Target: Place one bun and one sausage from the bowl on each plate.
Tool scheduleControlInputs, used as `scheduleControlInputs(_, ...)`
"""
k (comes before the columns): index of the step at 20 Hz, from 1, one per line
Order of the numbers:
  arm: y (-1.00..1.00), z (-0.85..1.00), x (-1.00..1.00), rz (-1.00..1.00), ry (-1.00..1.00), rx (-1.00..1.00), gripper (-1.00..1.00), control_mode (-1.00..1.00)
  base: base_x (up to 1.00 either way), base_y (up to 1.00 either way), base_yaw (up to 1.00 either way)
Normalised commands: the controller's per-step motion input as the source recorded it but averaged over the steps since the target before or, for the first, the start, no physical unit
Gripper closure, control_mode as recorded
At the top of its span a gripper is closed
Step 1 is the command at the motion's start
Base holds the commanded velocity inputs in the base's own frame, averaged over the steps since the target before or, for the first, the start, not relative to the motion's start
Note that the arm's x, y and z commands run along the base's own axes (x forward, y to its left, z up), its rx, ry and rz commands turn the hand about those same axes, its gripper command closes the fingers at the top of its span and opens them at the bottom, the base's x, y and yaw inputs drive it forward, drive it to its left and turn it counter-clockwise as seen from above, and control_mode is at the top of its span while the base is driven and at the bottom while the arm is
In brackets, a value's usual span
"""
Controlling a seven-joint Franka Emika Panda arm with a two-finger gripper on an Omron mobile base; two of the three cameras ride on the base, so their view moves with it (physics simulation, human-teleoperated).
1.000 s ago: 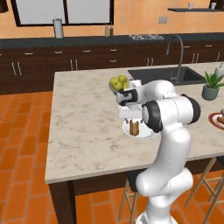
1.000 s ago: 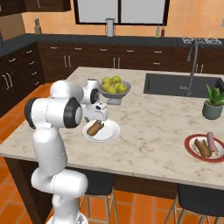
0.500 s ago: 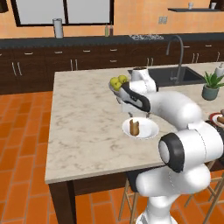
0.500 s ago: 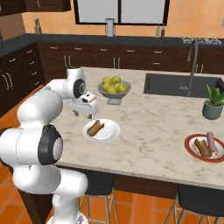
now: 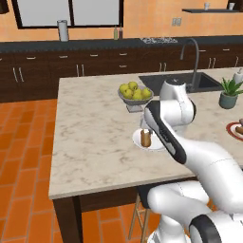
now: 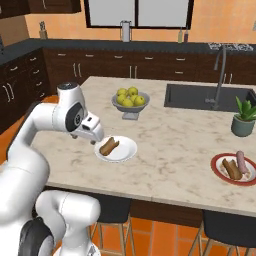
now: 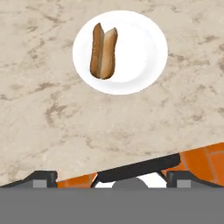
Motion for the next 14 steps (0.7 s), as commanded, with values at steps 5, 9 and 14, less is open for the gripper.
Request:
scheduleControlInputs(5,0.0,0.0,-0.16,0.0,0.0,0.0,-1.0,1.0,-0.14,-0.01,-0.01)
scheduleControlInputs(9,0.0,0.0,0.0,0.0,0.0,0.0,-1.0,1.0,-0.86,-0.55,-0.04)
scheduleControlInputs(14,0.0,0.0,0.0,0.0,0.0,0.0,-1.0,1.0,-0.12,-1.0,-0.09)
